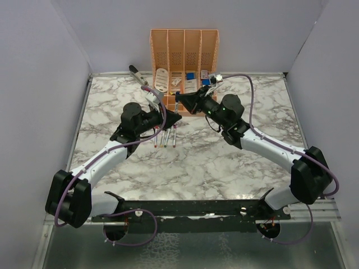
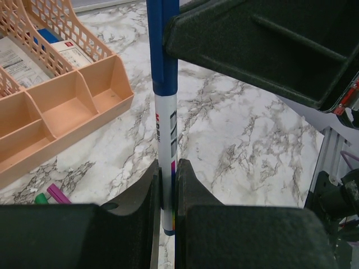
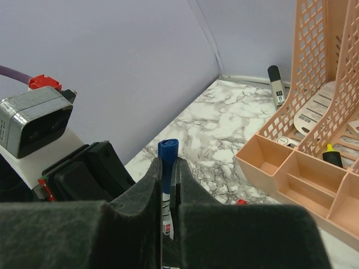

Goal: Insert the pens into the pen caps

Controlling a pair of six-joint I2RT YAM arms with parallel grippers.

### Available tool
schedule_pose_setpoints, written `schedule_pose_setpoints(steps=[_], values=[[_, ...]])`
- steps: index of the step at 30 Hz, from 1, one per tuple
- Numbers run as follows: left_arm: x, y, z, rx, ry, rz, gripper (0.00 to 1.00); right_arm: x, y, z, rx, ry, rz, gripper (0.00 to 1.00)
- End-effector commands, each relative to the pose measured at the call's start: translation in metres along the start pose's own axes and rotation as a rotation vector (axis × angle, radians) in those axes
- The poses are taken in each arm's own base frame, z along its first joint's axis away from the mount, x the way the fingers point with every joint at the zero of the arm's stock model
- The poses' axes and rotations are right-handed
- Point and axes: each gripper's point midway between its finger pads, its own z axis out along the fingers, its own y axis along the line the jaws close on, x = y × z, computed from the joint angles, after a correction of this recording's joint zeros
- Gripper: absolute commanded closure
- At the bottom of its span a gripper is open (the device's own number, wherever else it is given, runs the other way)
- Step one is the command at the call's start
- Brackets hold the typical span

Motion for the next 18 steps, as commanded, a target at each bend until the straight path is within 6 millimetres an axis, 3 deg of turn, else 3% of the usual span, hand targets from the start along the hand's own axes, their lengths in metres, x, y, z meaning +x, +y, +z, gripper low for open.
schedule_pose_setpoints(steps=[1,7,13,18], values=[[-0.139,-0.035,-0.011,0.055,-0.414,0.239,1.0,0.158,-0.002,-0.044,0.008,0.539,0.08,0.99],[-0.132,-0.036,-0.012,0.074,-0.394,0.24,1.0,0.15,-0.007,-0.041,0.058,0.501,0.08,0.99],[-0.084,-0.03,-0.013,0.096,-0.276,0.201,1.0,0.124,-0.013,-0.03,0.128,0.411,0.07,0.99],[-0.044,-0.025,-0.026,0.08,-0.217,0.16,0.79,0.105,-0.012,-0.02,0.147,0.367,0.049,0.99]])
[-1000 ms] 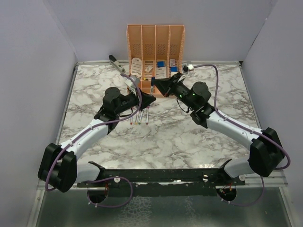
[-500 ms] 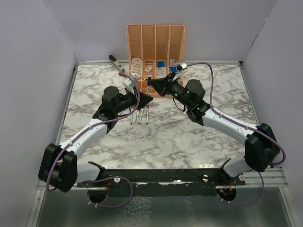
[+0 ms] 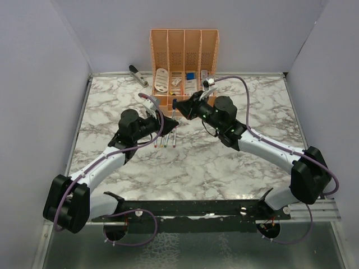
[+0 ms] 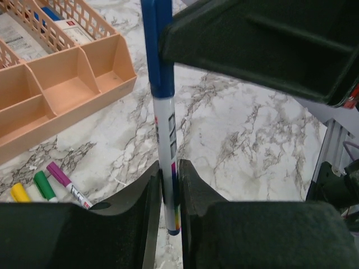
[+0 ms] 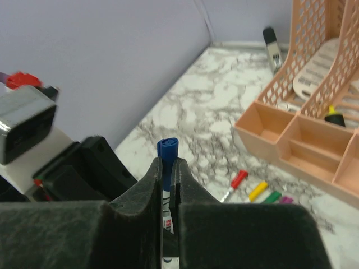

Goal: Insert the pens into the pen caps

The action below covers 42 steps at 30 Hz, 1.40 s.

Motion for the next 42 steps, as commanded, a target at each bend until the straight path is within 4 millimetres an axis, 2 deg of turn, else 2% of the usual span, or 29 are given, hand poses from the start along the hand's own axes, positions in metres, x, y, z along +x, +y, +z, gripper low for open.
schedule_pose_setpoints(steps=[1,3,4,8,11,16,18,24,29,35,38,42], values=[[-0.057,-0.032,-0.019,0.089,-0.233,0.163,0.75,0.088,-0.017,-0.016,0.091,0.32,0.02,0.99],[-0.052,-0.031,-0.021,0.082,-0.225,0.154,0.53,0.086,-0.018,-0.014,0.102,0.319,0.016,0.99],[-0.049,-0.03,-0.022,0.079,-0.221,0.153,0.47,0.086,-0.02,-0.014,0.111,0.321,0.015,0.99],[-0.037,-0.023,-0.023,0.051,-0.182,0.144,0.35,0.083,-0.029,-0.016,0.167,0.316,0.011,0.99],[-0.025,-0.016,-0.024,0.025,-0.147,0.145,0.35,0.079,-0.039,-0.019,0.232,0.296,0.005,0.99],[-0.003,-0.004,-0.032,-0.043,-0.092,0.13,0.35,0.077,-0.068,-0.025,0.412,0.288,-0.002,0.99],[0.002,0.001,-0.036,-0.072,-0.082,0.131,0.35,0.083,-0.08,-0.027,0.482,0.305,0.009,0.99],[0.004,0.01,-0.041,-0.132,-0.072,0.147,0.36,0.117,-0.111,-0.025,0.648,0.384,0.043,0.99],[0.005,0.012,-0.041,-0.141,-0.068,0.145,0.36,0.136,-0.123,-0.013,0.688,0.416,0.045,0.99],[0.006,0.013,-0.042,-0.146,-0.068,0.142,0.36,0.144,-0.133,-0.018,0.747,0.47,0.015,0.99],[0.007,0.015,-0.042,-0.155,-0.062,0.145,0.37,0.139,-0.139,-0.031,0.789,0.457,-0.005,0.99],[0.006,0.017,-0.041,-0.166,-0.057,0.151,0.38,0.109,-0.149,-0.051,0.845,0.384,-0.046,0.97]])
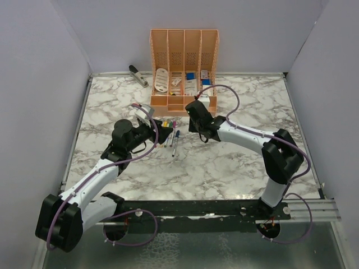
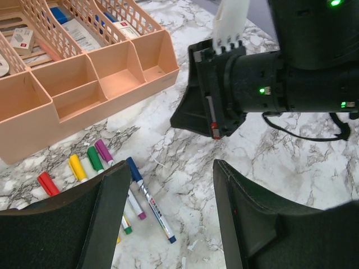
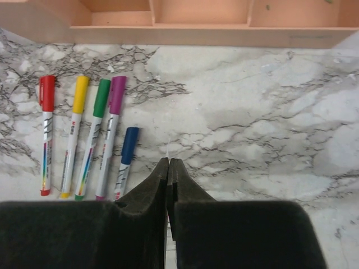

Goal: Insert the pens into the pen caps

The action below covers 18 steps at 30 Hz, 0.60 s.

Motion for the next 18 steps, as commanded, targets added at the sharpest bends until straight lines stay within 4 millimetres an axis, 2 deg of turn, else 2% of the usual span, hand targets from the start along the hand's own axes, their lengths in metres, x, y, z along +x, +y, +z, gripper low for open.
schedule_pose_setpoints(steps=[1,3,6,8,9,14,18], values=[[-0.013,0.004,0.0,-0.031,-0.029,0.031,0.38,-0.036,-0.04,-0.03,0.118,-0.129,0.026,0.96],[-0.013,0.01,0.001,-0.058,-0.027,0.026,0.38,-0.047,-0.069,-0.036,0.154,-0.152,0.069,0.91],[-0.012,0.023,0.002,-0.128,-0.018,0.017,0.39,-0.065,-0.126,-0.045,0.188,-0.181,0.181,0.81],[-0.01,0.036,0.0,-0.202,-0.01,0.0,0.04,-0.08,-0.162,-0.059,0.225,-0.246,0.217,0.76],[-0.01,0.045,-0.002,-0.249,-0.003,-0.007,0.01,-0.088,-0.178,-0.067,0.25,-0.283,0.223,0.72],[-0.017,0.104,-0.03,-0.556,-0.001,-0.028,0.01,-0.106,-0.259,-0.101,0.395,-0.394,0.298,0.6],[-0.036,0.144,-0.065,-0.748,-0.056,-0.027,0.01,-0.106,-0.307,-0.119,0.463,-0.44,0.354,0.54]])
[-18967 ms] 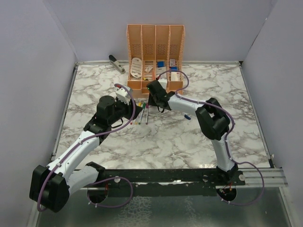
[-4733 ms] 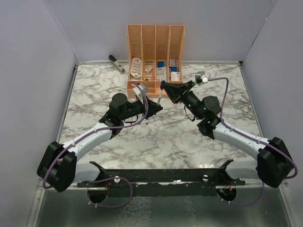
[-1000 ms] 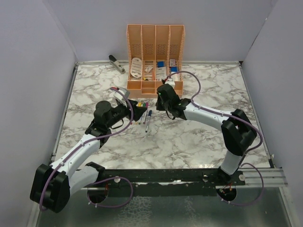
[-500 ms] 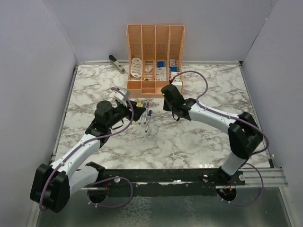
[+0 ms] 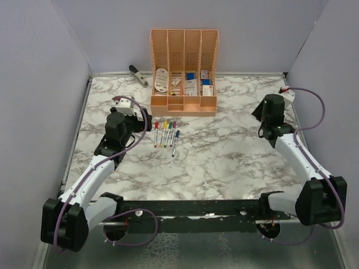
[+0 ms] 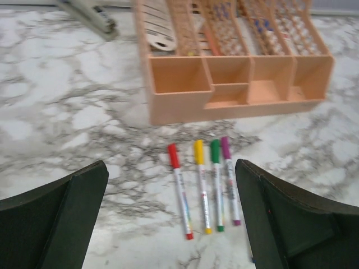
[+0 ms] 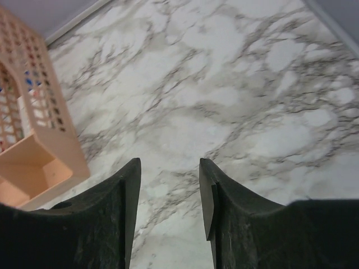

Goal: Insert the pens into the pen caps

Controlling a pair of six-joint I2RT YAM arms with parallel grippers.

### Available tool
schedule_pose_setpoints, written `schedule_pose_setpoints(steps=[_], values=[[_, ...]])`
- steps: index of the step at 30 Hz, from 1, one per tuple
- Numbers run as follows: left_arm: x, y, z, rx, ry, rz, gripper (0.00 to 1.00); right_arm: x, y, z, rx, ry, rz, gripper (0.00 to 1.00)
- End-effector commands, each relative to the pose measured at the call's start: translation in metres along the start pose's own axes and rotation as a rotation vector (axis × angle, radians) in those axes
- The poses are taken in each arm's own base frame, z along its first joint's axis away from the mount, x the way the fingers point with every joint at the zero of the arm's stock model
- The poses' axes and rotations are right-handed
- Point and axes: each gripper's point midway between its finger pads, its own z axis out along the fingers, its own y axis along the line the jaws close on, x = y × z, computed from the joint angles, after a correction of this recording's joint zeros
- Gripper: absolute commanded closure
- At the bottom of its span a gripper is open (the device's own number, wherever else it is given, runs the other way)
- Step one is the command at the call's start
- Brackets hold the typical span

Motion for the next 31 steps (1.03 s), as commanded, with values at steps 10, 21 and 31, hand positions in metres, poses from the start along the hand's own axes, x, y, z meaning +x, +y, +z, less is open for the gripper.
schedule_pose_setpoints(steps=[10,21,31], values=[[-0.011,0.142,-0.017,-0.503,0.073,0.031,0.01,-0.034,-0.088,0.029,0.083,-0.077,-0.017,0.47],[0.0,0.154,-0.012,-0.571,0.106,-0.014,0.01,-0.045,-0.068,0.021,-0.06,-0.178,-0.091,0.46],[-0.002,0.146,-0.014,-0.525,0.054,-0.011,0.01,-0.038,-0.068,0.019,-0.078,-0.189,-0.089,0.46]])
